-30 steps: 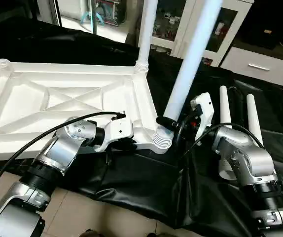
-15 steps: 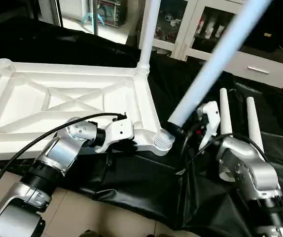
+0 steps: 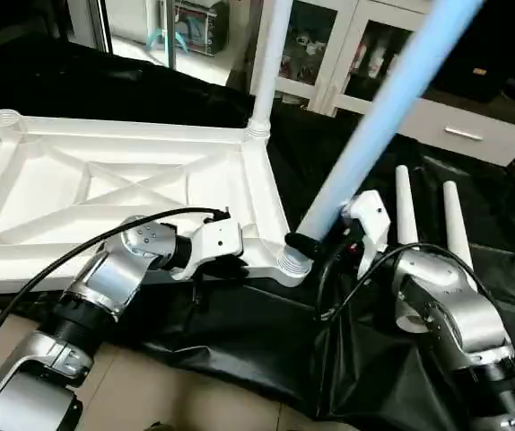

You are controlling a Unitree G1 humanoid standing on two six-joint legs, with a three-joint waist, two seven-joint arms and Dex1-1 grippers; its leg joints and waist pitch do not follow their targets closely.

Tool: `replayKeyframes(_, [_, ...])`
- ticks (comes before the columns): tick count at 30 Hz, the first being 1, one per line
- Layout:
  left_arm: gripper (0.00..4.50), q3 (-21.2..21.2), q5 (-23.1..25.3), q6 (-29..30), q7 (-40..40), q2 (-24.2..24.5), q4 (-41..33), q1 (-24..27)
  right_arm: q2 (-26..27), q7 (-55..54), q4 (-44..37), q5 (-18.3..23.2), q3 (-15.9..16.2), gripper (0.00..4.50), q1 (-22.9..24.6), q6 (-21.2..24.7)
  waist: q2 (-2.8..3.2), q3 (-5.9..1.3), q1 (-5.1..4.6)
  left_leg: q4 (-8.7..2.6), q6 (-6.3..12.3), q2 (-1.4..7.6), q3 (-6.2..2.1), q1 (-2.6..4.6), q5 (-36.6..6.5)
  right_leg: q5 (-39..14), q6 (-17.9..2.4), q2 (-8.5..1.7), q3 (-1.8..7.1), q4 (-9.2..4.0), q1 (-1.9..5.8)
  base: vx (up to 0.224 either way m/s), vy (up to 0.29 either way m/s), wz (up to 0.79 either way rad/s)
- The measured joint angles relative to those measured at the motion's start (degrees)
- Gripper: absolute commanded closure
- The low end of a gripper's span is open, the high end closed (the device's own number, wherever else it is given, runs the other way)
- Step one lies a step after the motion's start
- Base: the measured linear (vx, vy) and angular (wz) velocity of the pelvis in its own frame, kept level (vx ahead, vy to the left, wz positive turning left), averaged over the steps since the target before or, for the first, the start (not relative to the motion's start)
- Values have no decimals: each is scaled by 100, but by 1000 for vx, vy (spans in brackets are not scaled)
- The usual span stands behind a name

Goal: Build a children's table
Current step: Pick table leg

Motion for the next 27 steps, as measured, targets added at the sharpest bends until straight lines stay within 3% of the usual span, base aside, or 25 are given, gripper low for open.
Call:
replayKeyframes(9, [450, -16, 9, 13, 5, 51, 41, 1, 172, 29, 384, 45, -55, 267, -307, 309, -25, -17, -21, -9, -2, 0, -7, 15, 2, -12, 19, 2, -3, 1, 6, 0, 0, 0])
replayKeyframes(27, [450, -31, 41, 64, 20, 60, 53, 11, 283, -69, 533, 43, -46, 267, -254, 113, -57, -43, -102, -8, -3, -7, -23, 23, 1, -18, 29, 2, -5, -11, 23, 0, 0, 0])
